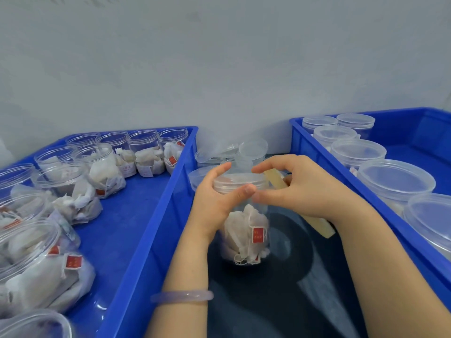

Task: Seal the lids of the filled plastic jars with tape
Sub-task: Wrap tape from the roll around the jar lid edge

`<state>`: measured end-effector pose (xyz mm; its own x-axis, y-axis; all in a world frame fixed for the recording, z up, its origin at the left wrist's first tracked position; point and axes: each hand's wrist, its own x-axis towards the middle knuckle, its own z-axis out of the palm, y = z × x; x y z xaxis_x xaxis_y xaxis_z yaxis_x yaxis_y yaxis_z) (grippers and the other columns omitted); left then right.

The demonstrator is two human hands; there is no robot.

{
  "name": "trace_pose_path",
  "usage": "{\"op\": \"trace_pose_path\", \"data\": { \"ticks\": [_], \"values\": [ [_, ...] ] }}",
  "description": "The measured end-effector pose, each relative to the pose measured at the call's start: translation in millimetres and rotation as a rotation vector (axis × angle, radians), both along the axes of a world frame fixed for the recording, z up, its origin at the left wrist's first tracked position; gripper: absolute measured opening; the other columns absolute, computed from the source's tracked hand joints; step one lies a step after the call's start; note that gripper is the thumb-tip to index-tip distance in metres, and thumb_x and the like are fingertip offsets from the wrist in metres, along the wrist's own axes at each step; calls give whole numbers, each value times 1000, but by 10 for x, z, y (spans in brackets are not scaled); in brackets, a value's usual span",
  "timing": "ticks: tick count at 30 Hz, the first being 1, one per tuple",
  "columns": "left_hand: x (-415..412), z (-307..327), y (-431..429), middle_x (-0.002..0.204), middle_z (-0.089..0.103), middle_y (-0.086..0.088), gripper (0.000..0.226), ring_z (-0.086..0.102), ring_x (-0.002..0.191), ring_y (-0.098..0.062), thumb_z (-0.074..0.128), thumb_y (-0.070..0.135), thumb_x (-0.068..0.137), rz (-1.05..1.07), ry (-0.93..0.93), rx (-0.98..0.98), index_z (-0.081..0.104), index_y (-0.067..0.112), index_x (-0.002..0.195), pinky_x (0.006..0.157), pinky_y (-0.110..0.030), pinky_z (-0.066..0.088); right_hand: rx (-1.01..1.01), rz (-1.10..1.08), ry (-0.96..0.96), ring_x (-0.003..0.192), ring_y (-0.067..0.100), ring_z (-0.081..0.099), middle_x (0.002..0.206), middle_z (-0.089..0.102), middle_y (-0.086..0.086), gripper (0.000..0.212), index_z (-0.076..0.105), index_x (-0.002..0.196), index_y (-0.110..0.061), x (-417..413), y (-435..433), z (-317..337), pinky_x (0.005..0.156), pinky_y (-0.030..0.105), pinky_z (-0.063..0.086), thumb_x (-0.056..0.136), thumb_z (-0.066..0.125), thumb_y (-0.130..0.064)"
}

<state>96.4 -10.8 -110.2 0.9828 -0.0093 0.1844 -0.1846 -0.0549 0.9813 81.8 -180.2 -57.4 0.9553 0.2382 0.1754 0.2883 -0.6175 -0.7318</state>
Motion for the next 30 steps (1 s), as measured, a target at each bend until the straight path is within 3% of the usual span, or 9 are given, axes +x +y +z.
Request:
{"op": "trace_pose_path", "data": {
  "ticks": [2,4,9,15,18,22,25,28,30],
  "values": [
    [11,-38,11,120,62,-1,84,62,108,-17,87,42,49,-4,19,-68,54,25,124,88,-28,53,-68,53,76,97,-3,50,113,55,-21,62,55,126,-39,3,-34,-7,89,22,44,69,80,-40],
    [21,-46,29,114,64,-1,70,65,101,-14,78,36,55,-6,0,-107,56,24,121,80,-23,54,-117,45,89,104,-3,46,121,47,-23,68,48,134,-38,6,-45,-31,90,22,40,72,78,-41],
    [23,-31,69,111,65,-2,74,65,101,-16,76,49,42,-26,-36,-90,58,27,110,77,-23,52,-13,53,134,68,4,68,111,52,-26,60,50,133,-37,-5,-85,-28,57,17,54,77,73,-41],
    [12,-15,125,107,68,-9,71,66,101,-28,75,47,46,-80,-45,-113,60,21,110,86,-41,54,25,23,7,59,-22,50,80,56,-31,40,65,113,-39,-17,-98,-33,59,7,38,74,74,-43],
    [-3,9,141,102,71,-5,69,68,96,-24,75,46,49,-158,-64,-106,62,20,111,77,-32,56,40,20,19,63,-21,49,100,58,-28,47,64,111,-43,-11,-103,-18,61,8,37,66,75,-53],
    [-8,20,146,107,70,-3,98,66,104,-22,86,62,39,-268,-67,-92,57,20,123,88,-32,54,61,111,152,65,-6,62,106,58,-26,81,56,122,-49,-34,-153,-1,58,13,45,44,68,-66],
    [-32,35,92,112,68,-2,108,65,106,-19,83,70,35,-273,-53,-102,50,24,127,89,-30,53,178,150,207,63,9,66,95,67,-20,71,58,122,-46,-27,-147,-24,56,16,50,53,73,-58],
    [-29,43,52,121,61,-1,88,63,107,-14,84,60,42,-61,-82,-47,50,35,118,84,-24,53,156,61,119,63,3,63,99,65,-23,52,60,122,-43,24,-82,-76,57,17,50,72,74,-48],
    [-17,56,60,118,59,11,84,59,108,-2,88,53,46,3,-111,81,51,35,119,78,-13,51,66,2,49,83,-5,61,115,62,-24,53,62,120,-41,50,-53,-126,69,13,43,69,75,-52]
  ]
}}
